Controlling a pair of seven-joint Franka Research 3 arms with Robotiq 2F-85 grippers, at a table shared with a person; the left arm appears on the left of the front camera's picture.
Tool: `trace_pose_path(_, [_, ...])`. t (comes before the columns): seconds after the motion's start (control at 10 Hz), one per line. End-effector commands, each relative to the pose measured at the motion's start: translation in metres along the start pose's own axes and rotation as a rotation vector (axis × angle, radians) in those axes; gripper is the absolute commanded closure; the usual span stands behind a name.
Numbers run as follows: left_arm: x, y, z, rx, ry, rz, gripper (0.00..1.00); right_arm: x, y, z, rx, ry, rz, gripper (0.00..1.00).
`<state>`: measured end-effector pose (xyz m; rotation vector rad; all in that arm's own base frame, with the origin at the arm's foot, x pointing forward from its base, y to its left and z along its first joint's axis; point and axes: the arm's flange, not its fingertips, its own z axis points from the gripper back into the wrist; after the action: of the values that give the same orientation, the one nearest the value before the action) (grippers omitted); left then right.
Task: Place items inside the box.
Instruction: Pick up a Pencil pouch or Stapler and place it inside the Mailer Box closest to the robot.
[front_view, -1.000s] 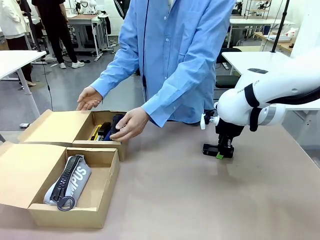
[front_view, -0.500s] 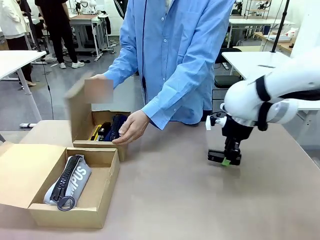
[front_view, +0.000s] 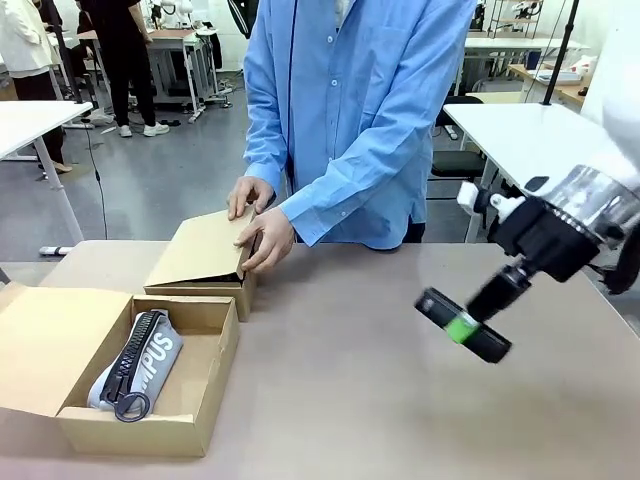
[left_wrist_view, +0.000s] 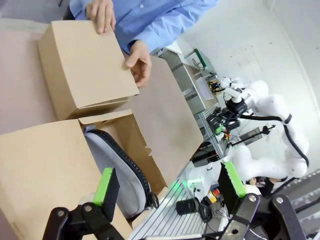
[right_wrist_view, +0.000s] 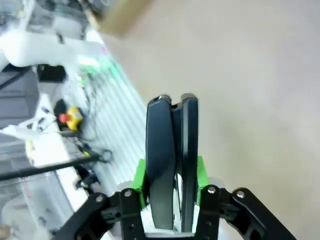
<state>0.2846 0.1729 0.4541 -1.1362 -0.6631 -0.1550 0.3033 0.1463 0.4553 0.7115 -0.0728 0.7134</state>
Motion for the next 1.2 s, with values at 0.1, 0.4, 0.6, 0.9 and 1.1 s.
trace_pose_path(0.1, [0.0, -0.001, -0.001, -0.018, -0.02, -0.02, 0.0, 0.034, 0.055, -0.074, 0.011, -0.08, -0.155, 1.0])
trace_pose_path(0.4, [0.0, -0.001, -0.001, -0.018, -0.02, -0.02, 0.0, 0.063, 0.084, -0.106, 0.069, 0.016, 0.028, 1.0])
trace_pose_path(0.6, [0.0, -0.001, -0.001, -0.018, -0.02, -0.02, 0.0, 0.038, 0.087, -0.092, 0.074, -0.015, -0.087, 1.0])
trace_pose_path(0.9, [0.0, -0.001, -0.001, -0.018, -0.02, -0.02, 0.0, 0.038, 0.087, -0.092, 0.074, -0.015, -0.087, 1.0])
trace_pose_path(1.1, [0.0, -0.001, -0.001, -0.018, -0.02, -0.02, 0.0, 0.051, 0.079, -0.093, 0.098, -0.216, -0.169, 0.58])
